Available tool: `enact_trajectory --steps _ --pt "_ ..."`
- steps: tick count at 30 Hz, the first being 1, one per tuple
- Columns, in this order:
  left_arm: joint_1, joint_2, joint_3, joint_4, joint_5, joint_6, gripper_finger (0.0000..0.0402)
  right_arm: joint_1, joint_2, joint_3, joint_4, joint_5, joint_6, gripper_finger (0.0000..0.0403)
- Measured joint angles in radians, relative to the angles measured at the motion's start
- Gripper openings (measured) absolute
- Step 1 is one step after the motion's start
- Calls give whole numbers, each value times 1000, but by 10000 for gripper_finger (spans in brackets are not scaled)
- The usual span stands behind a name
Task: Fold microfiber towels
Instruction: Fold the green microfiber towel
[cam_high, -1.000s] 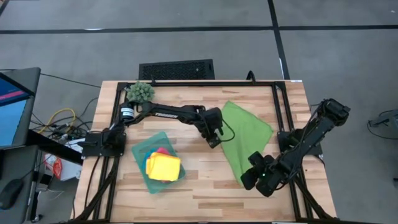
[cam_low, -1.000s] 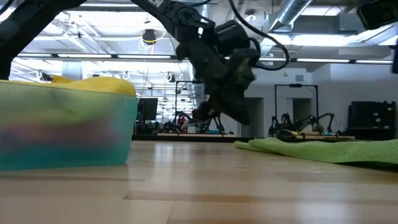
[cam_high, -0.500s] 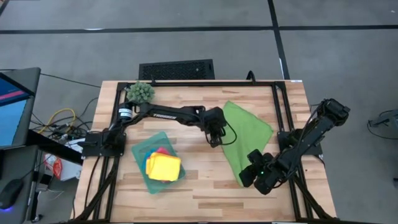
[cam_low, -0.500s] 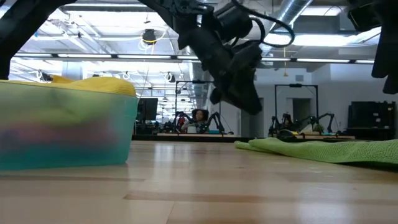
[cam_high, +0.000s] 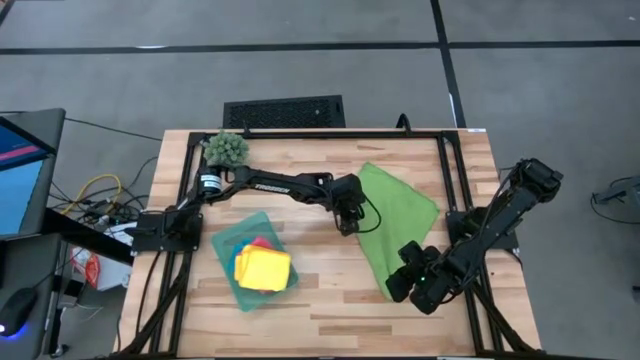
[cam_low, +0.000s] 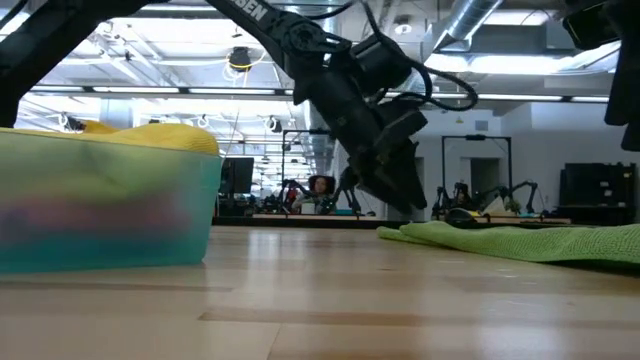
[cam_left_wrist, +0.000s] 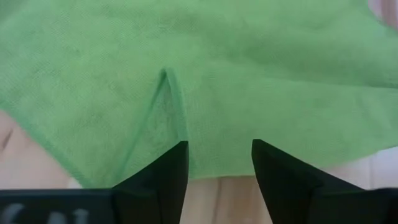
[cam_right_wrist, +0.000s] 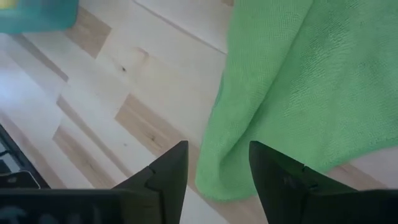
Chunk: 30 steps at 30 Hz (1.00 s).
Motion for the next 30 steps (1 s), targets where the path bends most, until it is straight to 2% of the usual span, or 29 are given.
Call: enact_trajectory --steps 9,13,16,21,30 --pt "3 49 1 47 2 -21 153 2 0 0 17 -1 1 190" --pt "0 50 0 6 34 -21 148 2 0 0 25 -1 1 188" --pt "-1 48 0 -11 75 -23 116 1 0 0 18 3 1 186" --pt "0 45 0 -43 121 -40 18 -1 0 0 -2 26 1 181" --pt "-9 12 0 -161 253 -166 2 -29 0 0 -45 29 16 176"
